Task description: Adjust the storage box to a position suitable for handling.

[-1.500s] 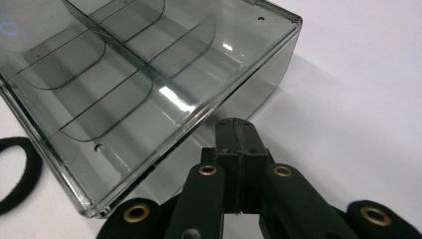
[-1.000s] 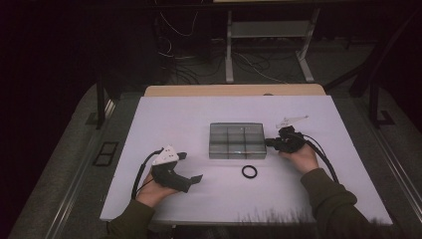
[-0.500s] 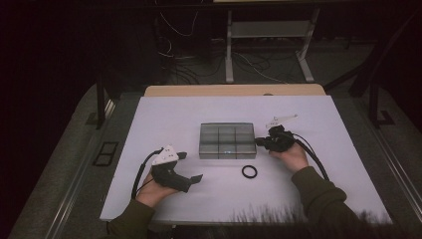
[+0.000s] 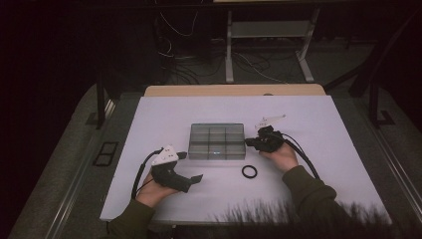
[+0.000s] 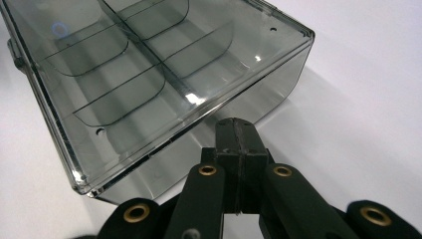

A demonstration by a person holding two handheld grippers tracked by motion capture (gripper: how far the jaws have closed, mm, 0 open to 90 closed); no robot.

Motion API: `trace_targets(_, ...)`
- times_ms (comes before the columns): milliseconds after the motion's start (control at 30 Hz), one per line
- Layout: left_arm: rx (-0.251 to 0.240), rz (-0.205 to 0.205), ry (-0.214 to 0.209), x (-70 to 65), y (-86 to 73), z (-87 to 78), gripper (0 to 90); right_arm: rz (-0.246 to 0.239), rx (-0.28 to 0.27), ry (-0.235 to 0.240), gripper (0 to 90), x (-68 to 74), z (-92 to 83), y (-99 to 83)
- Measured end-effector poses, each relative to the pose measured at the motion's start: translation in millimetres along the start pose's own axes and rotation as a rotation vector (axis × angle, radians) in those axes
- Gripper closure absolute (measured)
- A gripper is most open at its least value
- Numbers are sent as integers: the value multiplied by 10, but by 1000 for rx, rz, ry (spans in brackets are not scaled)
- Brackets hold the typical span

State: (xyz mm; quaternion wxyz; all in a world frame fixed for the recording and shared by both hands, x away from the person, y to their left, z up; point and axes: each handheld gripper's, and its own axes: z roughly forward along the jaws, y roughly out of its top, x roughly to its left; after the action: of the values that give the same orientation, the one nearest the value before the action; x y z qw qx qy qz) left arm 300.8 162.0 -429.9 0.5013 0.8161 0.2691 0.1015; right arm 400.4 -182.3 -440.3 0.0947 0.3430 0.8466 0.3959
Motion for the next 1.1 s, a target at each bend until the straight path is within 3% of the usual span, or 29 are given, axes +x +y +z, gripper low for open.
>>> trace_targets(400,2,-2,-1,-3,1,-1,0,-26,2,19,885,101,116,66)
trace_targets(500,-3,0,2,2,4,-3,0,-34,2,18,860,92,84,59)
trace_targets(600,-3,-9,1,3,1,3,0,-5,-27,-3,829,21,-19,45)
trace_targets(733,5,-12,6,9,11,5,0,33,-52,-13,687,-48,-150,-5)
trace_targets(767,5,-12,6,9,11,5,0,33,-52,-13,687,-48,-150,-5)
trace_targets(800,0,-18,2,10,15,5,0,43,-56,-22,590,-61,-216,-40)
trace_targets(833,-3,-30,-7,14,23,3,0,43,-56,-22,590,-61,-216,-40)
trace_targets(867,-10,-31,-8,21,35,3,0,54,-63,-20,531,-69,-289,-76)
trace_targets(967,-14,-36,4,29,75,-3,0,68,-75,-11,477,-71,-363,-112)
trace_targets(1000,-20,-41,5,37,87,1,2,61,-82,-4,432,-62,-432,-156)
trace_targets(1100,-16,-46,20,64,130,2,13,50,-85,-11,408,-46,-498,-208)
